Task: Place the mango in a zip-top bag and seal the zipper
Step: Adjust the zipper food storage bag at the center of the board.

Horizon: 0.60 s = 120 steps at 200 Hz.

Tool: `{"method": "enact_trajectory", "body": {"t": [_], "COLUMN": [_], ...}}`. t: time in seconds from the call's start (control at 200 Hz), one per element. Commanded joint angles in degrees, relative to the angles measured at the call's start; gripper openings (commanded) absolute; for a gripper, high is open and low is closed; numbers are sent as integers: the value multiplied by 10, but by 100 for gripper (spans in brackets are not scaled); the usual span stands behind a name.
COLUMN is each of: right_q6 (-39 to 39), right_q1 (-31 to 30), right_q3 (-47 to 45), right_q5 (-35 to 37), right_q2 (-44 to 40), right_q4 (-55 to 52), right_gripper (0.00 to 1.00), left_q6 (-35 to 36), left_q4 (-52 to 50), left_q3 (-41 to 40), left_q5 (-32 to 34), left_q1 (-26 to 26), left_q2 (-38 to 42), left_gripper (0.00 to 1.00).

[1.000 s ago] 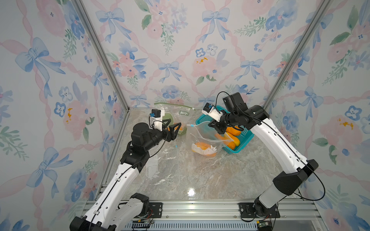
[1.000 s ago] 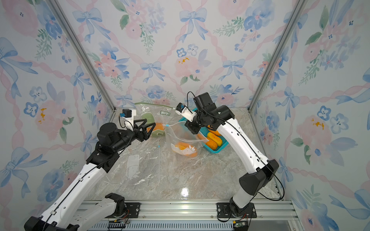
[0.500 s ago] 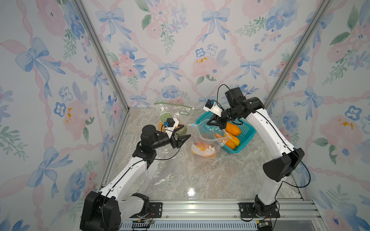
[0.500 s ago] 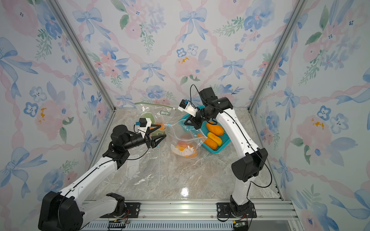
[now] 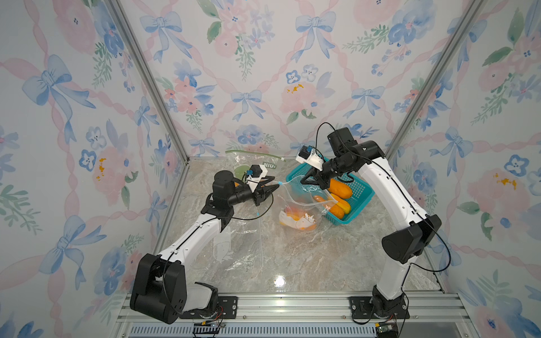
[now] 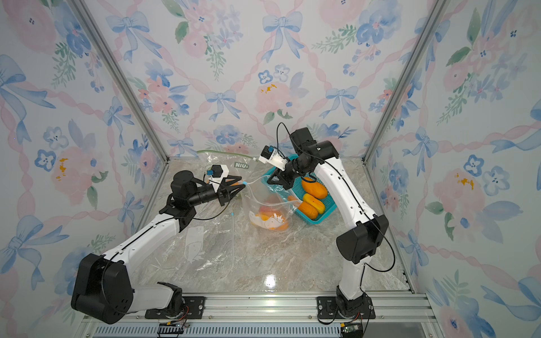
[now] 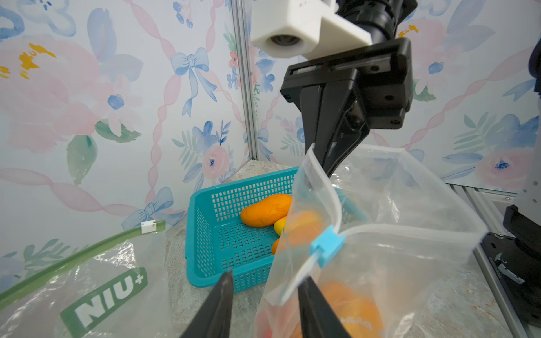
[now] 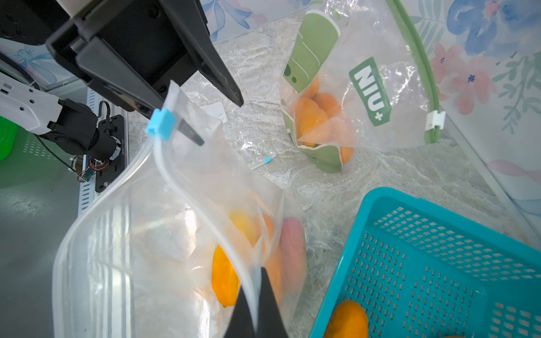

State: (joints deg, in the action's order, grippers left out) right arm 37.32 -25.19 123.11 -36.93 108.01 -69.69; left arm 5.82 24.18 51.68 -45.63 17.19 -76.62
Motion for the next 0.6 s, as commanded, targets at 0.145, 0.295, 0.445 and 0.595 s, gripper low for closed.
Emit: {"method": "enact_trajectory", "body": {"t": [0.145, 0.295, 0.445, 0.595], "right_q6": [-5, -8, -9, -9], "right_q1": [-3, -3, -3, -1], "right_q3": [26, 27, 27, 27], "right_q5": [-13, -13, -11, -8], "right_q2": [20, 20, 20, 18], "right_q4": [-18, -17, -19, -22], "right_gripper": [0, 0, 0, 2], "left_q6": [9, 8, 16, 17], "left_q4": [6, 4, -11, -26], "left_q3": [28, 32, 33, 39], "left_q5": [-45, -62, -60, -36], "left_q1": [-3, -3, -3, -4], "left_q2": [-6, -7, -12, -3], "left_gripper": [24, 15, 0, 0]}}
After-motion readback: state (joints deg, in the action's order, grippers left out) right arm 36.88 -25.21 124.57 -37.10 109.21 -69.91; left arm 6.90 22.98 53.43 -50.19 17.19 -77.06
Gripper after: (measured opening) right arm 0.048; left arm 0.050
